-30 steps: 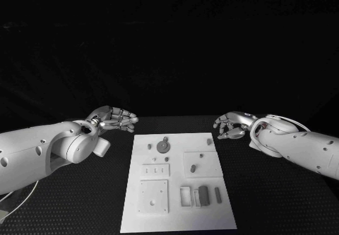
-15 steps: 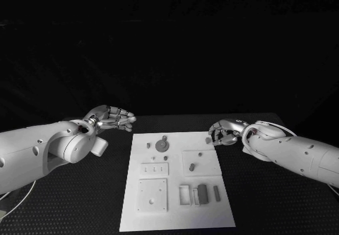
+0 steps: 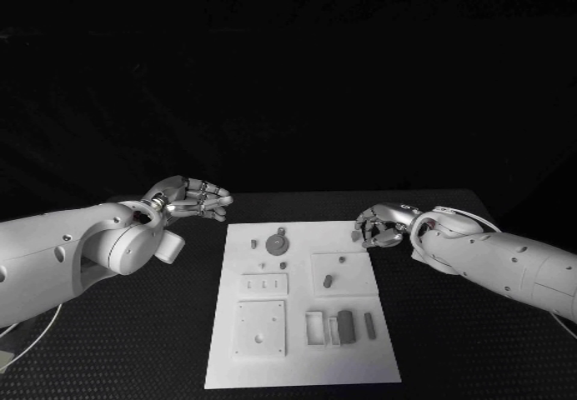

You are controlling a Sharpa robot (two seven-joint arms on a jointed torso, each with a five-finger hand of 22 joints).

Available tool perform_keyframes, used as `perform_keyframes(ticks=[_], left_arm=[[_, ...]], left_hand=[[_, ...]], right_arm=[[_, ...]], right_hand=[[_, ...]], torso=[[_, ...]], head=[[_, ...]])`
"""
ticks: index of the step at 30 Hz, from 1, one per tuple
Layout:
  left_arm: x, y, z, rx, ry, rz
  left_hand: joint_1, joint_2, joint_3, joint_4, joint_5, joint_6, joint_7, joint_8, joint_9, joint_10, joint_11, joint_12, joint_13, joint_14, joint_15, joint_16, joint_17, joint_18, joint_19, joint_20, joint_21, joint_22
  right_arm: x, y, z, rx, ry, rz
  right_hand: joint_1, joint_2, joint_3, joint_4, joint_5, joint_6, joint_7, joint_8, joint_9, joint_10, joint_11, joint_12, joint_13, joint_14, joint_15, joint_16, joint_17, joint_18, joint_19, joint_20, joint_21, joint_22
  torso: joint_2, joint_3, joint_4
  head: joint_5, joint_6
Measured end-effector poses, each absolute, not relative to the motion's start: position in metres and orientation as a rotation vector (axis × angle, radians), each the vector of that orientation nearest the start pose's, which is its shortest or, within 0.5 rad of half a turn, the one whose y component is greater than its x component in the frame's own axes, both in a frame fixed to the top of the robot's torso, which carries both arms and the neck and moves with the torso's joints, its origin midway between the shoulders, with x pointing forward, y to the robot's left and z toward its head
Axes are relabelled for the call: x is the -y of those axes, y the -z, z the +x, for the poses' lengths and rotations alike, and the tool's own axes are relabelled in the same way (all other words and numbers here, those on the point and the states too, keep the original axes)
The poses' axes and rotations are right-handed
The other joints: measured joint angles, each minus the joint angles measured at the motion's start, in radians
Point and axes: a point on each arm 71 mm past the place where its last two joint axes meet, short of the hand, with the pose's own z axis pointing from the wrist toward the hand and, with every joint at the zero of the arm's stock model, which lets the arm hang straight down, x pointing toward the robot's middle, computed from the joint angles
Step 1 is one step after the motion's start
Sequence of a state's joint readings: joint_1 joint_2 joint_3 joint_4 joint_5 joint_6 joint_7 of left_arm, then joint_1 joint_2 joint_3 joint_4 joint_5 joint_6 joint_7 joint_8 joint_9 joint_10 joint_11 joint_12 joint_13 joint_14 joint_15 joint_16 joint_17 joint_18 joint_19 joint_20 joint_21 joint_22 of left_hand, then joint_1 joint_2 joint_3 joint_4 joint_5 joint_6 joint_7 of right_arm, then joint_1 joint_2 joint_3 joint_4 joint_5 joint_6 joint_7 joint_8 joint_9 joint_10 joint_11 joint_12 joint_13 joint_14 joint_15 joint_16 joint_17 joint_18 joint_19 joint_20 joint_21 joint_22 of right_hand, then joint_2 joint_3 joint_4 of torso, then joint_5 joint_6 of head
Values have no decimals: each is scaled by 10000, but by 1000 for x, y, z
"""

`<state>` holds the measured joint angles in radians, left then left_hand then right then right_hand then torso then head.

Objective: Assemble the parts on the task board

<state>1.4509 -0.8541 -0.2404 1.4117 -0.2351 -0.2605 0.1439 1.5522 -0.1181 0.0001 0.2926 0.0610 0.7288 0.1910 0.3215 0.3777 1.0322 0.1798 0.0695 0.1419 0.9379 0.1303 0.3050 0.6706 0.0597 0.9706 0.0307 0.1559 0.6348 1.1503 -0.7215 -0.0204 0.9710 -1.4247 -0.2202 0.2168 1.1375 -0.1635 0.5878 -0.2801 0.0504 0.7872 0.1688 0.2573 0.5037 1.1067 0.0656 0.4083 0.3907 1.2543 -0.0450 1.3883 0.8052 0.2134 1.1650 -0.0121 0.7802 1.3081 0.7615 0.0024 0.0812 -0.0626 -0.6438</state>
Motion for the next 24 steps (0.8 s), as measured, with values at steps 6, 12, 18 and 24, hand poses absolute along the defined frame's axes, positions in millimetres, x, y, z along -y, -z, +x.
perform_keyframes(ticks=[6, 12, 18, 24], left_arm=[[-250, 143, 524, -16628, 11905, -8448], [-250, 143, 523, -16646, 11922, -8432], [-250, 143, 522, -16662, 11937, -8425], [-250, 143, 522, -16673, 11948, -8416]], left_hand=[[0, 0, 0, 0, 0, 0, 0, 0, 1, 0, 0, 0, -1, 0, 0, 0, -1, -2, 0, 0, 0, 0], [0, 0, 0, 0, 0, 0, 0, 0, 1, 0, 0, 0, -2, 0, 0, 0, 1, -7, 0, 0, 0, 0], [0, 0, 0, 0, 0, 0, 0, 0, 1, 0, 0, 0, 7, 0, 0, 0, 9, -13, 0, 0, 0, -1], [0, 0, 0, 0, 0, 0, 0, 0, 1, 0, 0, 0, 7, 0, 0, 0, 8, -55, 0, 0, 0, -1]], right_arm=[[297, 239, 551, -17518, -5273, -1408], [296, 243, 551, -17512, -5321, -1315], [294, 247, 551, -17475, -5384, -1234], [294, 248, 552, -17411, -5392, -1187]], right_hand=[[-14, 127, 0, 0, 0, -2, -1, 0, 0, 87, -14, -19, -4, 16, -14, 0, 12, 6, 1, 1, -37, 0], [-43, 257, -27, -27, 0, -4, -6, 0, 0, 194, -48, -19, -4, 20, -14, 0, 26, 13, 55, -21, -37, 0], [-16, 309, -27, -27, 0, -3, -9, 0, 1, 299, -49, -19, -4, 54, -14, 0, 28, 23, 56, -20, -37, 0], [-18, 391, -27, -27, 0, -2, -10, 0, 1, 299, -49, -19, -3, 56, -14, 0, 27, 29, 55, -19, -37, 0]], torso=[[0, 1, -11], [-11, 5, -10], [-12, 4, -11], [-12, 8, -13]], head=[[31, -52], [46, -93], [66, -122], [81, -139]])
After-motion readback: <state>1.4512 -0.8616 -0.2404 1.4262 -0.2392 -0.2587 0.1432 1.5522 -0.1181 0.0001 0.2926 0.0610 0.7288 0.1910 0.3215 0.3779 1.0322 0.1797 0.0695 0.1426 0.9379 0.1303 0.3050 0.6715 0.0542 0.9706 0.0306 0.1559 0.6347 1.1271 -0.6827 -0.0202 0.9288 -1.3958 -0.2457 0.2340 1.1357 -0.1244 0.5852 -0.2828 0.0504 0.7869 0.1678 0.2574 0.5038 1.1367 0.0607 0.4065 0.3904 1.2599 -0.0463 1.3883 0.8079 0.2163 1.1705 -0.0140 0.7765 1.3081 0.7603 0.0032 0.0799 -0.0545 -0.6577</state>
